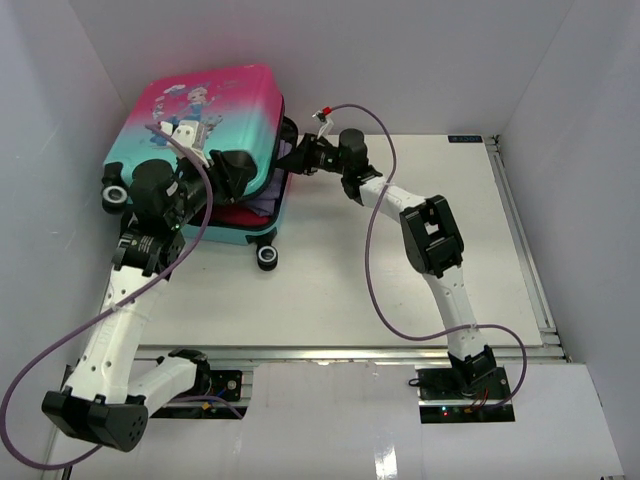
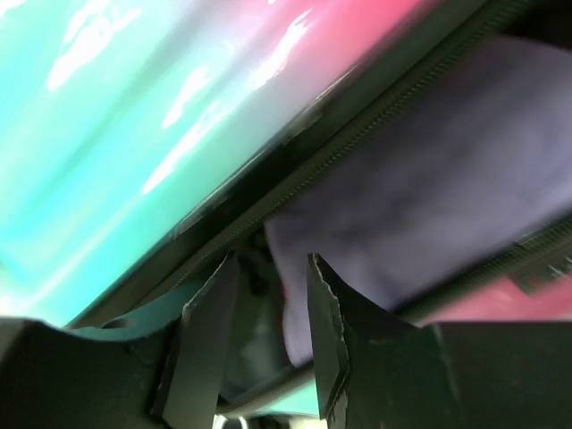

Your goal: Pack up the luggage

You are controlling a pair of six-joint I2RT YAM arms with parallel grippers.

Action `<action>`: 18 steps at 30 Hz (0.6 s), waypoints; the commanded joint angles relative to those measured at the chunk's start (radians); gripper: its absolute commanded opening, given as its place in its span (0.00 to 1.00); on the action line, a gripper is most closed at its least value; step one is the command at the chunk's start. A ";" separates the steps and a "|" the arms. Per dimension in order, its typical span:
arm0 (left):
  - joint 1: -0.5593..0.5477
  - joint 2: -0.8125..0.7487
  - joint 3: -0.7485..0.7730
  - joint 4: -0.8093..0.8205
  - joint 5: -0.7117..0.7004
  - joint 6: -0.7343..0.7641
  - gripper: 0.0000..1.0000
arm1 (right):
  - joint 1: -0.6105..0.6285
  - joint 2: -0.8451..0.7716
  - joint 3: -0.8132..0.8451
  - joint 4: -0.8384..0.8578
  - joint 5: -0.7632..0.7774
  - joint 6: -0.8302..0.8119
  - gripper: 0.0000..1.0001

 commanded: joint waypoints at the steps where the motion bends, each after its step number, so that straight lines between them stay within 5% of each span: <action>1: 0.007 -0.051 0.035 0.025 0.032 -0.025 0.57 | 0.048 -0.110 0.057 0.318 -0.095 0.044 0.43; 8: 0.007 0.041 0.150 -0.001 -0.252 -0.062 0.59 | 0.021 -0.181 -0.055 0.316 -0.091 0.023 0.44; 13: 0.054 0.303 0.462 -0.141 -0.616 -0.059 0.59 | -0.028 -0.307 -0.246 0.272 -0.063 -0.043 0.45; 18: 0.430 0.553 0.709 -0.283 -0.523 -0.220 0.45 | -0.059 -0.466 -0.402 -0.119 0.143 -0.269 0.50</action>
